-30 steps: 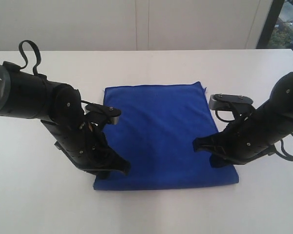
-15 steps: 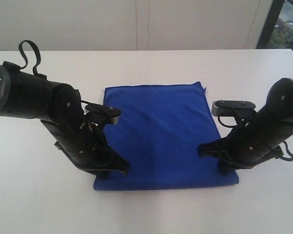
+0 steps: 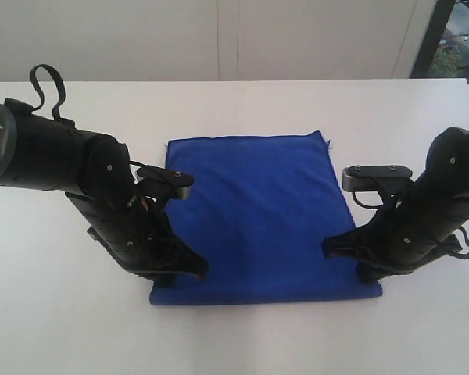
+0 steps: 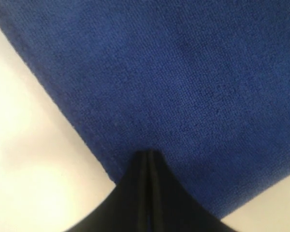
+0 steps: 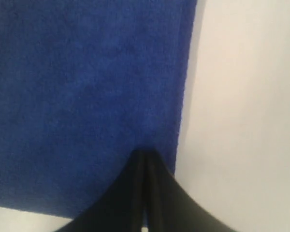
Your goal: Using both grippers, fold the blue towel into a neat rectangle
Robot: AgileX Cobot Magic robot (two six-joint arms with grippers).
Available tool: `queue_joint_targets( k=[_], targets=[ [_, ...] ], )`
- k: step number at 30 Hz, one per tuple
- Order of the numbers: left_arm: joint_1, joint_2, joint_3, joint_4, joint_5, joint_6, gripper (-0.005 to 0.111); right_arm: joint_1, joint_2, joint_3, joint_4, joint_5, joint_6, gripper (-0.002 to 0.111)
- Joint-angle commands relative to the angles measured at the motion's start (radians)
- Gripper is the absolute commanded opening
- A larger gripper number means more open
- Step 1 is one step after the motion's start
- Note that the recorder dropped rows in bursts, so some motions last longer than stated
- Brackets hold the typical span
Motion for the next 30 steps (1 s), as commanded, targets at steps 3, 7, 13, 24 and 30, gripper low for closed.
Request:
queue_joint_targets(
  k=[3,7,13,24,30],
  targets=[
    [-0.008,0.028,0.011,0.033,-0.009,0.003,0.0,0.001,0.0,0.001,0.006,0.002,0.005,0.0],
    [-0.008,0.028,0.011,0.075,-0.007,0.001,0.0,0.001,0.0,0.001,0.009,-0.003,0.005,0.0],
    [-0.008,0.028,0.011,0.103,-0.003,-0.012,0.0,0.001,0.0,0.001,0.013,-0.022,0.005,0.0],
    [-0.008,0.015,-0.021,0.108,0.014,-0.012,0.0,0.001,-0.074,-0.007,0.026,-0.04,-0.015,0.0],
    [-0.008,-0.068,-0.045,0.119,0.039,-0.006,0.0,0.001,-0.183,-0.037,0.024,0.04,-0.018,0.0]
  ],
)
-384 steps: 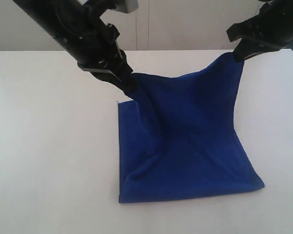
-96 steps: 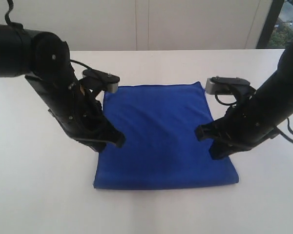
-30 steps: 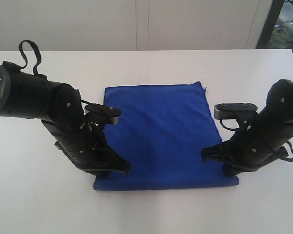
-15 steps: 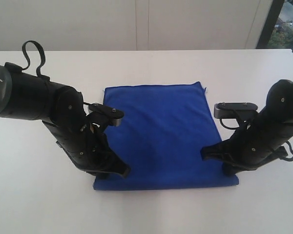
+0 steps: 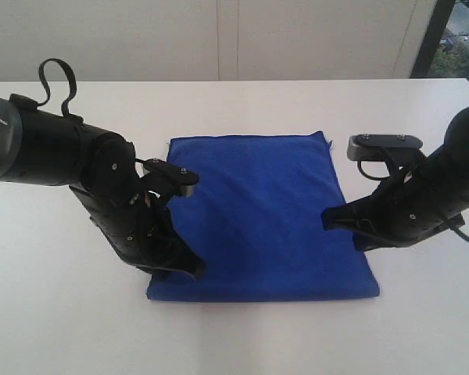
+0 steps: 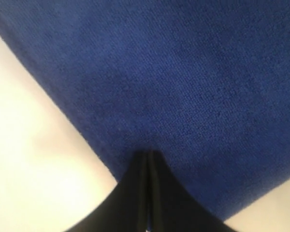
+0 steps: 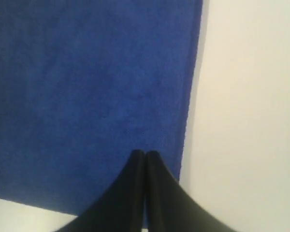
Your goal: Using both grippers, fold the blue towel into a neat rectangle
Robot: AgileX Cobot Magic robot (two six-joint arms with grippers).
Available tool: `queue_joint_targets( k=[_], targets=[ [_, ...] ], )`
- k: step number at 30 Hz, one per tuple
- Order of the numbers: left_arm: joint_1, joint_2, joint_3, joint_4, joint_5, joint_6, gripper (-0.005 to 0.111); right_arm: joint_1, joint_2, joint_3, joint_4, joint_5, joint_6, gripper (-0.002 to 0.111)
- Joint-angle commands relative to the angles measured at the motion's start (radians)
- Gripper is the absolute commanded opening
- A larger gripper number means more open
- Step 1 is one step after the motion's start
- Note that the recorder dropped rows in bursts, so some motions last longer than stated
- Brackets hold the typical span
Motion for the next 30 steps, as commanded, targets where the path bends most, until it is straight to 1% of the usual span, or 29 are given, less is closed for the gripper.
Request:
queue_joint_targets(
  k=[1,6,8,9,11,14,16,18,21,23,24,26,30],
  targets=[
    [0.001,-0.072,-0.016,0.02,0.031,0.002,0.0,0.001,-0.072,-0.015,0.002,0.044,-0.008,0.0],
    [0.001,-0.146,-0.018,0.024,0.089,0.009,0.0,0.001,-0.079,-0.015,0.002,0.051,-0.008,0.0],
    [0.001,-0.157,-0.016,0.024,0.131,0.042,0.0,0.001,-0.077,-0.015,-0.001,0.066,-0.034,0.0],
    [0.001,-0.161,-0.016,0.024,0.156,0.092,0.0,0.001,-0.077,-0.015,-0.001,0.08,-0.076,0.0],
    [0.001,-0.163,-0.016,0.024,0.2,0.226,0.0,0.001,-0.084,-0.016,-0.001,0.138,-0.229,0.0],
    [0.001,-0.166,-0.016,0.02,0.236,0.462,0.0,0.001,-0.085,-0.018,0.001,0.24,-0.452,0.0],
    [0.001,-0.166,-0.016,0.01,0.25,0.608,0.0,0.001,-0.085,-0.018,0.005,0.264,-0.55,0.0],
    [0.001,-0.166,-0.016,0.001,0.245,0.667,0.0,0.001,-0.085,-0.014,0.012,0.253,-0.634,0.0],
    [0.001,-0.163,-0.016,0.001,0.197,0.69,0.0,0.001,-0.083,-0.014,0.014,0.218,-0.773,0.0],
    [0.001,-0.157,-0.016,-0.001,0.185,0.724,0.0,0.001,-0.083,-0.014,0.014,0.214,-0.826,0.005],
    [0.001,-0.149,-0.016,-0.007,0.179,0.752,0.0,0.001,-0.083,-0.012,0.014,0.214,-0.853,0.009],
    [0.001,-0.138,-0.016,-0.021,0.173,0.784,0.005,0.001,-0.083,-0.007,0.014,0.205,-0.892,0.019],
    [0.001,-0.114,-0.016,-0.07,0.172,0.86,0.025,0.001,-0.083,0.022,0.019,0.198,-0.999,0.038]
  ],
)
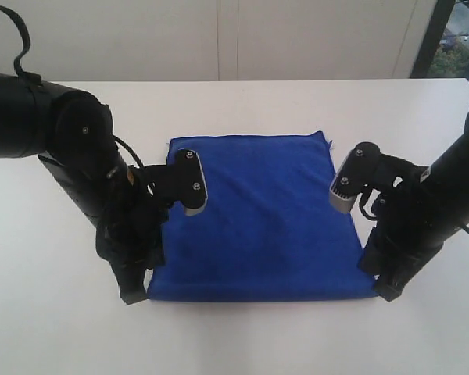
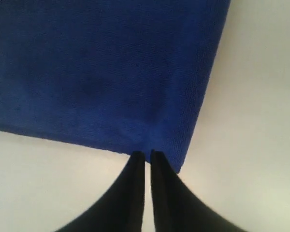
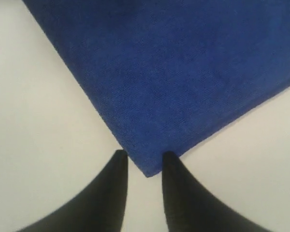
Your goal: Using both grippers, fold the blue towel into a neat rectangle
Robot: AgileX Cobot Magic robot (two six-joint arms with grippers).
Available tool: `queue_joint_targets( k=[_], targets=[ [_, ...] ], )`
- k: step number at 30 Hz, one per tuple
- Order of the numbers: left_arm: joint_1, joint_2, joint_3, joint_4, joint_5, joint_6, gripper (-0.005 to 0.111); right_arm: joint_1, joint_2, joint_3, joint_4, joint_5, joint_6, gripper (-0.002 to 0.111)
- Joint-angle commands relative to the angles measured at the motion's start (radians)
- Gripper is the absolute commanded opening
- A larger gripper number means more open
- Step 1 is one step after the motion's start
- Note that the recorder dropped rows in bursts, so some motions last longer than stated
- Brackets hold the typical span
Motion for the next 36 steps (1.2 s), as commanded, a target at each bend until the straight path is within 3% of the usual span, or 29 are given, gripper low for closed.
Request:
queue_joint_targets(
  k=[1,6,15,23,26,29,31,32,36],
  targets=[
    [0.001,0.026,-0.001,-0.065,0.011,0.085,0.029,0.001,-0.009,0.034,0.017,-0.016,-0.141,0.041],
    [0.001,0.046,-0.001,-0.08,0.041,0.101,0.041,0.001,-0.005,0.059,0.077,-0.07,-0.239,0.045],
    [0.001,0.083,0.006,-0.101,0.049,0.16,0.041,0.001,0.095,0.068,0.094,-0.109,-0.26,0.045],
    [0.001,0.127,0.048,-0.101,-0.026,0.163,0.04,0.001,0.14,0.083,0.094,-0.135,-0.26,0.045],
    [0.001,0.134,0.048,-0.101,-0.028,0.164,0.04,0.001,0.167,0.085,0.096,-0.14,-0.26,0.038],
    [0.001,0.134,0.048,-0.084,-0.028,0.164,0.027,0.001,0.167,0.085,0.096,-0.157,-0.26,0.02],
    [0.001,0.134,0.048,-0.072,-0.028,0.164,0.005,0.001,0.167,0.085,0.094,-0.164,-0.26,0.004],
    [0.001,0.134,0.048,-0.065,-0.028,0.165,0.0,0.001,0.167,0.085,0.094,-0.164,-0.26,0.0],
    [0.001,0.121,0.046,-0.045,0.004,0.165,0.0,0.001,0.132,0.085,0.094,-0.143,-0.26,0.0]
  ],
)
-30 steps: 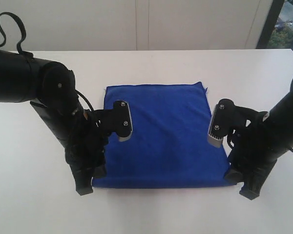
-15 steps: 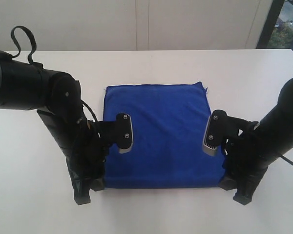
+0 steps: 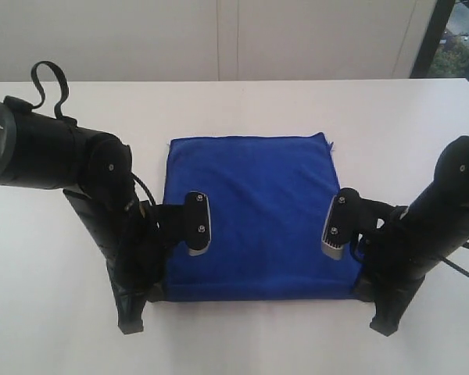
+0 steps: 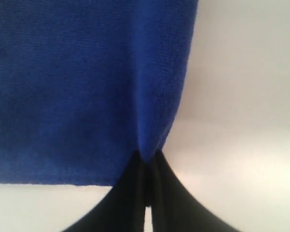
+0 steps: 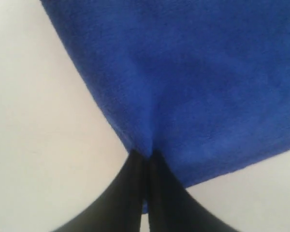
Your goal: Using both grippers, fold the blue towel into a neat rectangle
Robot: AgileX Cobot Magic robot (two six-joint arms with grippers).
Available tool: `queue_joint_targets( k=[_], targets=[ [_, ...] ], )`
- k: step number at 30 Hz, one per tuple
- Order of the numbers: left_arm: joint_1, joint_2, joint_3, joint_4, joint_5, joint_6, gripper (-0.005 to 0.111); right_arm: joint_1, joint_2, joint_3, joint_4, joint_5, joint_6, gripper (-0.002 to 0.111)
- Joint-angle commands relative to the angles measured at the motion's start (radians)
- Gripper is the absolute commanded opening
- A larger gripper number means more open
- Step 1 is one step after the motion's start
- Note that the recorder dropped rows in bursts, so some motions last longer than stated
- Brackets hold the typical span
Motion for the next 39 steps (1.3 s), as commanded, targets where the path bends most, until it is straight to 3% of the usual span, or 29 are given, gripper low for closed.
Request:
queue_joint_targets(
  k=[1,9,23,32,36,39],
  targets=[
    [0.001,-0.023,0.007,0.017,0.087,0.001,0.0,0.001,-0.06,0.004,0.006,0.037,-0.012,0.0],
    [0.001,-0.102,0.006,-0.01,0.247,-0.017,0.0,0.001,-0.175,0.004,0.053,0.182,-0.012,0.0],
    [0.001,-0.136,0.001,-0.074,0.245,-0.06,0.0,0.001,-0.183,-0.005,0.07,0.147,0.035,0.0],
    [0.005,-0.14,-0.124,-0.062,0.261,-0.121,0.0,0.001,-0.18,-0.121,0.051,0.117,0.231,0.0],
    [0.052,-0.135,-0.201,-0.053,0.22,-0.121,0.0,0.001,-0.171,-0.184,-0.008,0.066,0.34,0.0],
    [0.136,-0.115,-0.239,-0.053,0.173,-0.155,0.0,0.001,-0.13,-0.266,-0.046,0.044,0.423,0.0]
  ],
)
